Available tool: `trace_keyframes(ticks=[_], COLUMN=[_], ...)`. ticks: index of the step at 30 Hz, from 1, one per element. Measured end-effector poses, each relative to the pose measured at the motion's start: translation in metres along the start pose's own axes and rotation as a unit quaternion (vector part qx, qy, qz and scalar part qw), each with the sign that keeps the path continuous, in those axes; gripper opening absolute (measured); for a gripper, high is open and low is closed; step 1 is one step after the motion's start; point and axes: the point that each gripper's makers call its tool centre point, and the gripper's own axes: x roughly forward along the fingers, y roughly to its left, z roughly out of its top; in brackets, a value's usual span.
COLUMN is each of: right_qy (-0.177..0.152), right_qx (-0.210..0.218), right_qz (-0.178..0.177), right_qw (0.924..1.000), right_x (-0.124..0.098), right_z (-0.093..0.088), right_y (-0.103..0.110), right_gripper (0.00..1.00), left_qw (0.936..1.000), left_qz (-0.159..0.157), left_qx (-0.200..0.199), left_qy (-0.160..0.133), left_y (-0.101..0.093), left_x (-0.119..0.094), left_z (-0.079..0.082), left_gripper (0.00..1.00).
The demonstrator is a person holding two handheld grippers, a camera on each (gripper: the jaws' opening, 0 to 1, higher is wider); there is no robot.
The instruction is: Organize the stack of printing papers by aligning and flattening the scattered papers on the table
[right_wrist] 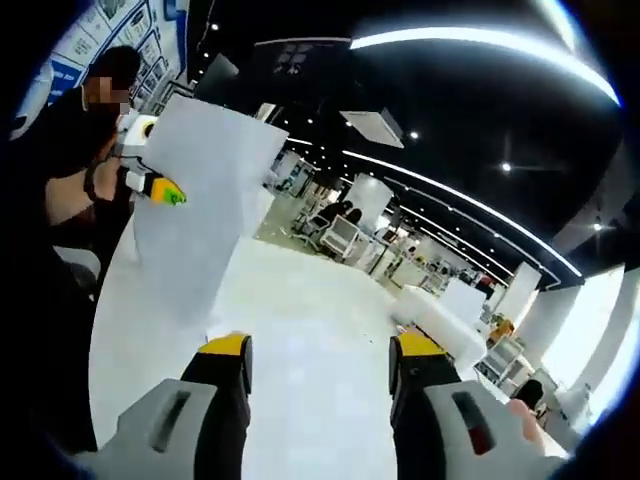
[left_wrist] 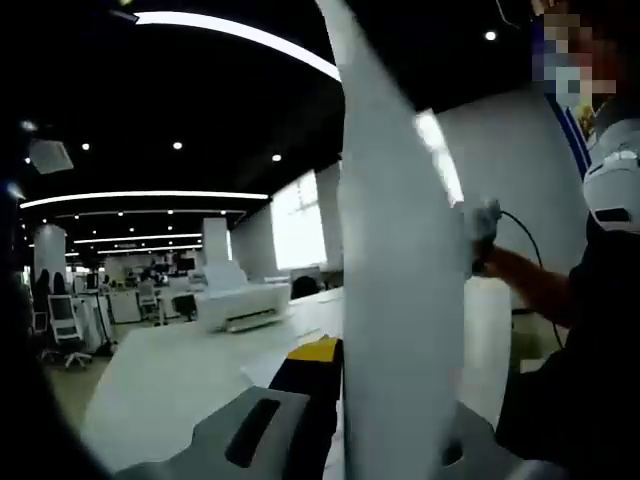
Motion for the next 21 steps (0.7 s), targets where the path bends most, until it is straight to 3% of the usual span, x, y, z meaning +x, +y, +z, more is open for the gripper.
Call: trace_keyframes(ticks=[14, 21], right_qy=[0.028, 0.035], right_qx=[0.057, 0.090], right_qz=[-0.008, -0.027], right_qw=[0.9980, 0.9950], right_x=[0.005, 0.001], right_z=[-0.025, -0.040], right_y=[0.000, -0.010], right_gripper=[0.80, 0.83], left_qw=[1.0000, 1.0000], left_qz=[0.002, 0.003], left_qx=[-0.001, -0.001], left_qy=[0.001, 0.000], left_y=[0.000, 0.000], left_x=[-0.001, -0.002], left_z=[0.000, 0.000], left_gripper=[0.06, 0.06])
